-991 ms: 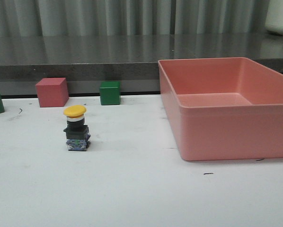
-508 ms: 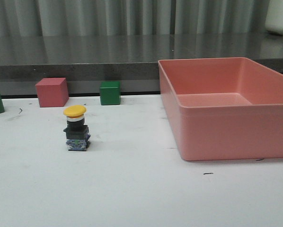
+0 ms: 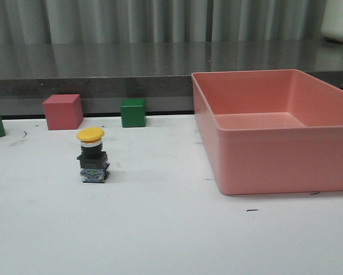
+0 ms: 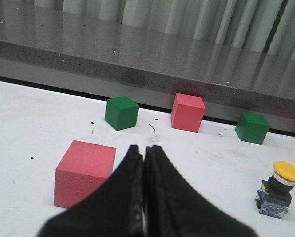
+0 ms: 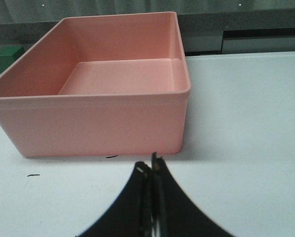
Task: Place and stand button with both arms
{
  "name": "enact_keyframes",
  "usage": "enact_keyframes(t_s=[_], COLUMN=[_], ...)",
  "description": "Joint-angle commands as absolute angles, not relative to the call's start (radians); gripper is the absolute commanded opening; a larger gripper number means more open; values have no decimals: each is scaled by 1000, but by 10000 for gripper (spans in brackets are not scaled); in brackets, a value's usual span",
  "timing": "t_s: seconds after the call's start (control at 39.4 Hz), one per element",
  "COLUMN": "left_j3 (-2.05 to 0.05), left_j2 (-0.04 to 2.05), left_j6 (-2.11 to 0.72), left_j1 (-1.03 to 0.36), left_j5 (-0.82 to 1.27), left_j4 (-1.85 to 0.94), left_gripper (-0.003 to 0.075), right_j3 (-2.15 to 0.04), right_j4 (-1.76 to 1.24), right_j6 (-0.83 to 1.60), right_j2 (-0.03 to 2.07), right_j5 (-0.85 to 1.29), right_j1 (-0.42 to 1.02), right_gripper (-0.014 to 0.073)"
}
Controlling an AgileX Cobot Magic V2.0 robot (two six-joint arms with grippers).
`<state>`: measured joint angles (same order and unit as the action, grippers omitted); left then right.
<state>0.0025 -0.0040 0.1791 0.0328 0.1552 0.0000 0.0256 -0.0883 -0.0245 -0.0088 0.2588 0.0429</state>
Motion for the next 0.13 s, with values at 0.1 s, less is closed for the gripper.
enact_keyframes(t_s=[0.1], left_j3=[12], left_j2=[-28], left_j6=[180], left_j1=[35], left_j5=[76], left_j4=[-7], left_gripper=[-20], right_j3=[22], right_j4=[-89], right_j6=[-18], right_j2=[-28], right_j5=[182], right_j1=[38], right_gripper=[-69])
